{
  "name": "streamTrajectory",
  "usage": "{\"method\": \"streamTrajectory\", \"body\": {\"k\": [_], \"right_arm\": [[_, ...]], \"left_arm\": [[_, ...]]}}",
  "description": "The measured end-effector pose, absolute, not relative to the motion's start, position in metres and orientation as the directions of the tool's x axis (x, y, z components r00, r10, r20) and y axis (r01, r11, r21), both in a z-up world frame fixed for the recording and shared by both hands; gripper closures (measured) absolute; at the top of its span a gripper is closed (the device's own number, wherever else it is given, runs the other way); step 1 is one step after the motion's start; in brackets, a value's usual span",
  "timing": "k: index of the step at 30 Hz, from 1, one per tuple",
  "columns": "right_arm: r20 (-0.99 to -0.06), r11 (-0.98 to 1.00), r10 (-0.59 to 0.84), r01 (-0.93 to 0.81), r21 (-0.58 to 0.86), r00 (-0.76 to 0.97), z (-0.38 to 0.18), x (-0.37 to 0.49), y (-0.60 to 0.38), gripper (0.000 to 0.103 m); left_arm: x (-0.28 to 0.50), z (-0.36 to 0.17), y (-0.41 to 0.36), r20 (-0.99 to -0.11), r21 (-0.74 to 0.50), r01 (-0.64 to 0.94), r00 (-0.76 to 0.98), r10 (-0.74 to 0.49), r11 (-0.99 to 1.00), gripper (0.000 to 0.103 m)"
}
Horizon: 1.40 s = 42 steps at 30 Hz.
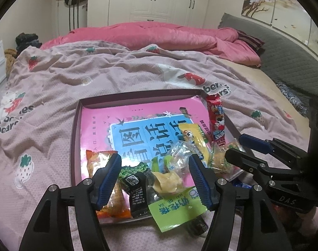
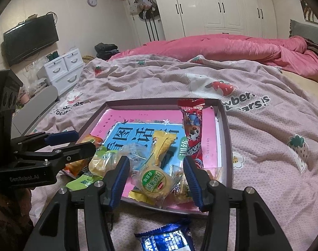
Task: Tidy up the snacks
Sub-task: 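Lower the lime-green bag into the tray and open the left gripper while the right releases the cookie packet, then raise both open grippers away from the tray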
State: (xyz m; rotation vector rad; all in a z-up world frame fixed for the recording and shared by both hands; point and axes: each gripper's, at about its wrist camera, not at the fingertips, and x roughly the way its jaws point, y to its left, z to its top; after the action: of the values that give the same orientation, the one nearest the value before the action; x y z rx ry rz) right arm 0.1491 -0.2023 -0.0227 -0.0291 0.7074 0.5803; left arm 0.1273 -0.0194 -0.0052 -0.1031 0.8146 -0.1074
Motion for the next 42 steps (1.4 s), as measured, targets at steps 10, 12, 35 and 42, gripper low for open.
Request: {"method": "streamTrajectory", "body": {"k": [10,12,35,42], "right_arm": [[-0.603,0.843,0.502,-0.505,0.184,0.619,-0.014,0.139,-0.21,0.045],[-0.6,0.846,0.5,-0.5,0.185,0.624,-0.012,0.136,-0.212,0.041],[-0.583,0.864,0.482,-0.466,0.19,0.655,0.005,0.108,-0.227,0.038],[-0.601,0.874,0.458,-0.453,0.173,0.655,0.006,0.096,-0.231,0.038]], "left_arm": [[0.12,0.004,-0.018,-0.718,-0.143,0.053,0.682,-0.14,0.988,0.029],[0.117,0.006,-0.019,-0.716,-0.139,0.059,0.683,-0.141,0.989,0.029],[0.089,0.02,-0.024,-0.725,-0.154,0.094,0.666,-0.177,0.984,0.028],[0.079,0.015,-0.035,-0.741,-0.136,0.123,0.646,-0.184,0.983,0.028]]}}
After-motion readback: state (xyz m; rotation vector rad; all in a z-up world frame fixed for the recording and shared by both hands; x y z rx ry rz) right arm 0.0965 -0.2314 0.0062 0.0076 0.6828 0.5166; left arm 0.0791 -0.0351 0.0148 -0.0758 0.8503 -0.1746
